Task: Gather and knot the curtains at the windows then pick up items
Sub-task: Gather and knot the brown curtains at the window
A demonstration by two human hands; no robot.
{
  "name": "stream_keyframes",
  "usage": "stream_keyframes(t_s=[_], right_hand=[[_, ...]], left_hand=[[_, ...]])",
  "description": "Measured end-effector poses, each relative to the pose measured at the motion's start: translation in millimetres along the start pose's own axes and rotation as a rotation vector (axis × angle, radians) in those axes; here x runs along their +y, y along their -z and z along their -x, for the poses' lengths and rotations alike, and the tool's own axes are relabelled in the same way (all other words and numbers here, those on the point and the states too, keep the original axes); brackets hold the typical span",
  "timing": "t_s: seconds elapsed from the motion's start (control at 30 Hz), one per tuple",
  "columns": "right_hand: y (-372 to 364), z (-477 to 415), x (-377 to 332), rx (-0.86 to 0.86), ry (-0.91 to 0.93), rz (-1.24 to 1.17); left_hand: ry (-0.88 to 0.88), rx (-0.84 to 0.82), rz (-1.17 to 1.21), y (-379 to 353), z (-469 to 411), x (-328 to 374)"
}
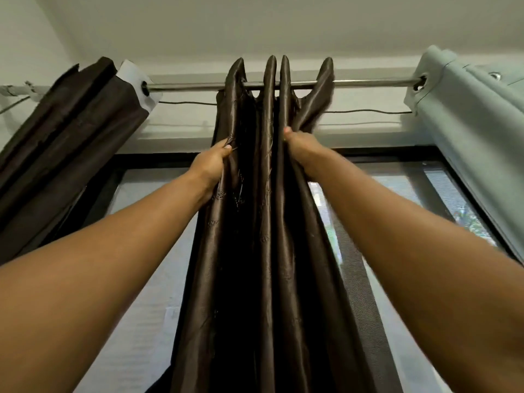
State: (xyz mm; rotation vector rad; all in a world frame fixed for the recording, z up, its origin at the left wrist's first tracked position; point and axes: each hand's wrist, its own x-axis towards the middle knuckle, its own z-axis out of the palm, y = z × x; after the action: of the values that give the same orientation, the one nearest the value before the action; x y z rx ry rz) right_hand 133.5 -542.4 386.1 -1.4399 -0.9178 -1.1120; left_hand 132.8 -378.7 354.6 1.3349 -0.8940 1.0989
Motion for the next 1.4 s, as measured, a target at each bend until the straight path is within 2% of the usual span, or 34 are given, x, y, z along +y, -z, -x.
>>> stream_keyframes(t_s=[0.07, 0.17, 0.2, 0.33, 0.47, 0.53, 0.63, 0.73, 0.8, 0.9, 1.0, 1.1, 1.23, 1.33, 1.37, 1.4], right_hand=[[-46.0, -3.0, -0.7, -0.067, 0.035, 0.090], [-100.5, -4.8, -6.8, -0.275, 0.004, -0.034], [-104.9, 9.7, -14.3, -0.291, -0.001, -0.058], [-95.1, 24.3, -4.2, -0.212, -0.048, -0.070], [-68.8, 46.8, 21.4, 0.013, -0.068, -0.049], [-56.2, 69.4, 28.1, 0.093, -0.029, 0.100], [-38.0, 113.1, 27.0, 0.148, 0.123, 0.396], [-27.4, 160.9, 12.8, 0.208, 0.362, 0.493], [-24.3, 190.6, 4.7, 0.179, 0.458, 0.473], [-27.3, 220.7, -1.8, 0.007, 0.383, 0.407], [-40.3, 239.6, -6.1, -0.067, 0.379, 0.526], [-56.6, 241.4, -9.0, -0.127, 0.301, 0.635], [-61.7, 221.2, -3.9, -0.160, 0.103, 0.712], [-57.4, 208.4, 4.8, -0.167, -0.011, 0.829], [-55.7, 206.6, 8.3, -0.142, -0.025, 0.865], [-54.0, 205.2, 12.5, -0.097, -0.021, 0.880]], left_hand=[[0.015, -0.024, 0.069, 2.9, 3.7, 3.4], [0.030, 0.109, 0.196, 16.0, 16.5, 10.3], [0.038, 0.125, 0.213, 22.2, 21.9, 10.0], [0.122, -0.067, 0.151, 39.6, 43.4, 4.0], [0.101, -0.165, -0.069, 50.3, 67.6, -5.6], [0.046, -0.164, -0.190, 56.3, 83.8, -6.2], [-0.020, -0.121, -0.346, 62.8, 113.8, -3.2], [-0.164, -0.017, -0.466, 69.4, 154.5, 4.5], [-0.218, 0.048, -0.506, 73.3, 183.8, 8.3], [-0.108, 0.145, -0.424, 79.4, 212.0, -1.6], [0.092, 0.207, -0.324, 83.6, 226.9, -16.6], [0.164, 0.110, -0.236, 70.5, 249.1, -24.7], [0.138, -0.246, -0.349, 38.1, 295.1, -51.7], [0.259, -0.486, -0.374, 36.4, 310.7, -62.9], [0.274, -0.482, -0.344, 41.4, 308.7, -63.0], [0.256, -0.406, -0.324, 48.7, 303.5, -63.6]])
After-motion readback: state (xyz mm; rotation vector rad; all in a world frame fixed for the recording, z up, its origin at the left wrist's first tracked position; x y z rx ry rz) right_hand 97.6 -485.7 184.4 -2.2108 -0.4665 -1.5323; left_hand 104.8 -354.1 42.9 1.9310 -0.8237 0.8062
